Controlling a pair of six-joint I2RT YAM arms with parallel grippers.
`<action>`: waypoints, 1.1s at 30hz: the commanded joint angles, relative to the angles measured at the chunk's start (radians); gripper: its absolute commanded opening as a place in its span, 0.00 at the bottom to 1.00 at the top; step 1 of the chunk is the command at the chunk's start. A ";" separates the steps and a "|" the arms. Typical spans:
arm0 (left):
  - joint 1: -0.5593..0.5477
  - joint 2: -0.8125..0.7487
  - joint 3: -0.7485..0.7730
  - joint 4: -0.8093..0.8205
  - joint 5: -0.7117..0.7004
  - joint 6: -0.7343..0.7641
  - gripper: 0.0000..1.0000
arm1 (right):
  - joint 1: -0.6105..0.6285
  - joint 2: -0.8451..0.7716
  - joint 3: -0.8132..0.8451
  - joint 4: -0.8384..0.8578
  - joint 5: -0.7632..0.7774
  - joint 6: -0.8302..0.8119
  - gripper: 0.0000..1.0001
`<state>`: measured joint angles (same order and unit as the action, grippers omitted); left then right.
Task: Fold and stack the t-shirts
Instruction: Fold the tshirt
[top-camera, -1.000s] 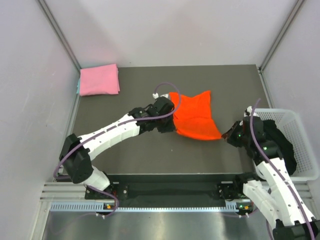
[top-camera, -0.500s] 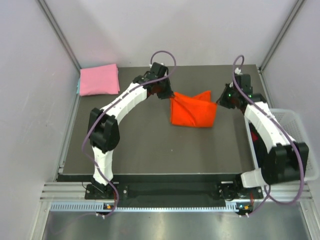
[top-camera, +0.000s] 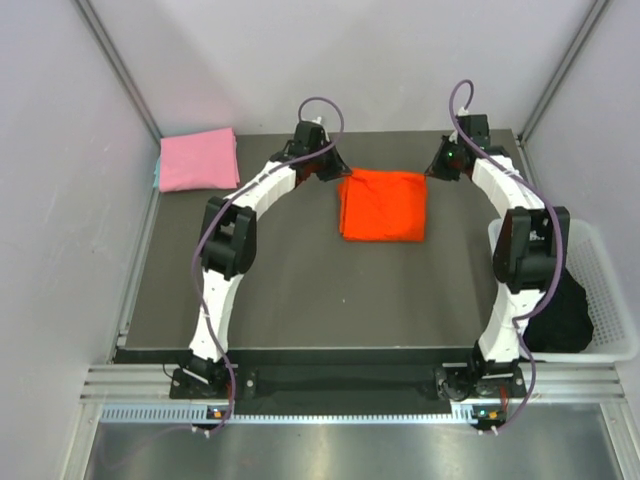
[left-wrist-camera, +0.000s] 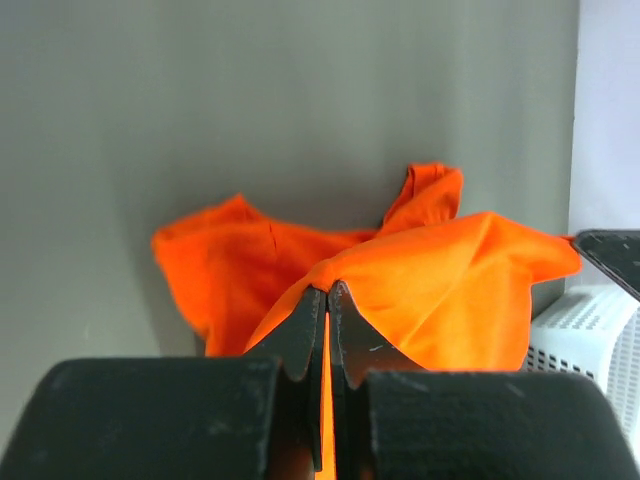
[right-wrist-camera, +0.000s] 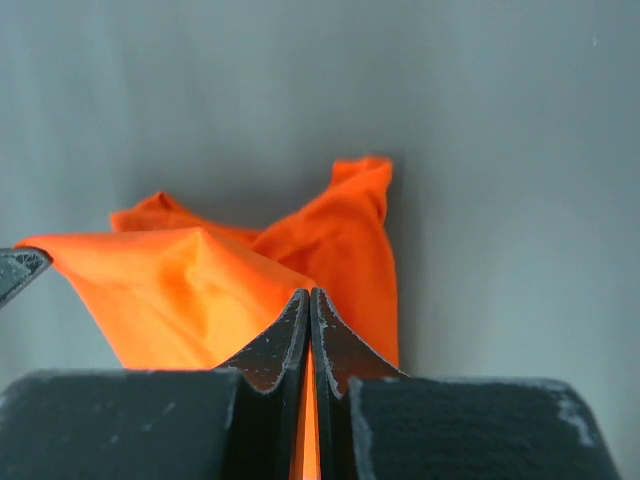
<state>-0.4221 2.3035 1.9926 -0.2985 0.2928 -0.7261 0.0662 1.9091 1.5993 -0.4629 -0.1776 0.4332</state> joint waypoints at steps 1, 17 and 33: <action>0.017 0.033 0.051 0.217 0.022 -0.001 0.00 | -0.029 0.066 0.100 0.032 -0.031 -0.016 0.00; 0.074 0.284 0.210 0.458 0.008 -0.079 0.00 | -0.059 0.338 0.278 0.217 -0.143 0.012 0.05; 0.086 0.016 -0.036 0.303 -0.046 0.218 0.41 | -0.059 0.144 0.130 0.171 -0.192 -0.028 0.65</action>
<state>-0.3412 2.5118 2.0617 0.0479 0.2802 -0.6445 0.0154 2.2337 1.8126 -0.2893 -0.3210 0.4561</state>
